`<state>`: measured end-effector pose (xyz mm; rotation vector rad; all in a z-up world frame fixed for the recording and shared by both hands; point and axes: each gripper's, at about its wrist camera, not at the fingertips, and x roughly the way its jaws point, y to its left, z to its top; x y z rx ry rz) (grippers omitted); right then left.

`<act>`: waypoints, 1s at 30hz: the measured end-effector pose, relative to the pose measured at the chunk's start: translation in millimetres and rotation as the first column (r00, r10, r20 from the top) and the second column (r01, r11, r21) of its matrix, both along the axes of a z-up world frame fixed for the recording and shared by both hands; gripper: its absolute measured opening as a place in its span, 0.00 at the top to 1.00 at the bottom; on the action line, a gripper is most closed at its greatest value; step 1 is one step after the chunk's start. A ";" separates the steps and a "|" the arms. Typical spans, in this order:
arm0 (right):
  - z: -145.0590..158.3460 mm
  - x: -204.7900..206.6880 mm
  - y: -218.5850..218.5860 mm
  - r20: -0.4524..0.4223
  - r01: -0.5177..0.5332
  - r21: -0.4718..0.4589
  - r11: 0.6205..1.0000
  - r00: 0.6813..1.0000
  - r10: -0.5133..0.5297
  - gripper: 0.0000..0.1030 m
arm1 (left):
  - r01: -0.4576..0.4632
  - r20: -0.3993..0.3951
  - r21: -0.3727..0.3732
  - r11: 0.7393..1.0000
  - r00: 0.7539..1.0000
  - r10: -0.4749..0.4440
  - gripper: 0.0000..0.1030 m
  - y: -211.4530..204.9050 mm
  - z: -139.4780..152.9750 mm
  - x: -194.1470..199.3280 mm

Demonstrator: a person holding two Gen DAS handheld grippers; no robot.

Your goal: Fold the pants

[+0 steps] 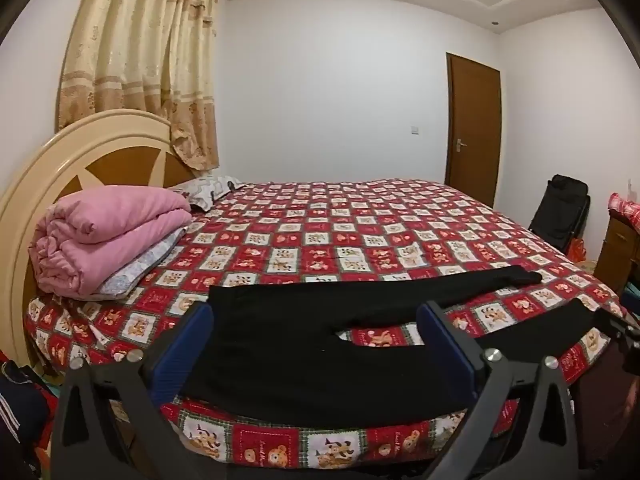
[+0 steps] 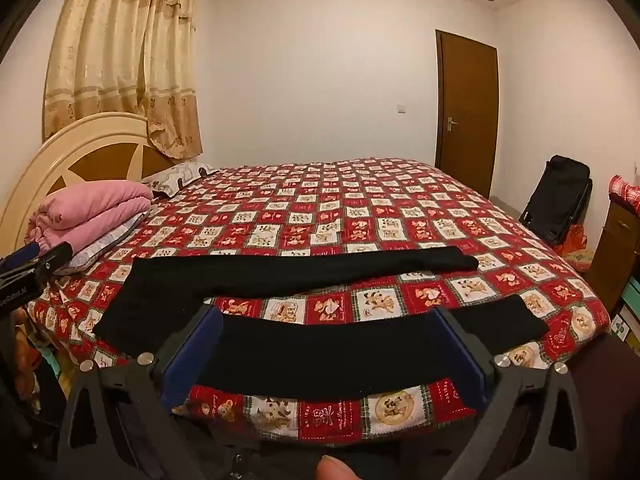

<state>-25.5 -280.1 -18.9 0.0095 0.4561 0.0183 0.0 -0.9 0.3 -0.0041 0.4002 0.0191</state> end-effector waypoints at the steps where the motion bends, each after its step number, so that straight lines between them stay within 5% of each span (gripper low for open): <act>1: 0.7 -0.2 -0.6 0.003 0.000 0.000 1.000 1.000 0.000 0.01 | 0.001 0.001 -0.018 1.000 1.000 -0.001 0.00 1.3 -0.1 -0.1; 30: -14.3 8.8 -1.5 -0.045 0.007 0.010 1.000 0.999 -0.007 0.01 | 0.000 0.005 -0.004 1.000 1.000 0.000 0.00 5.2 -6.6 3.0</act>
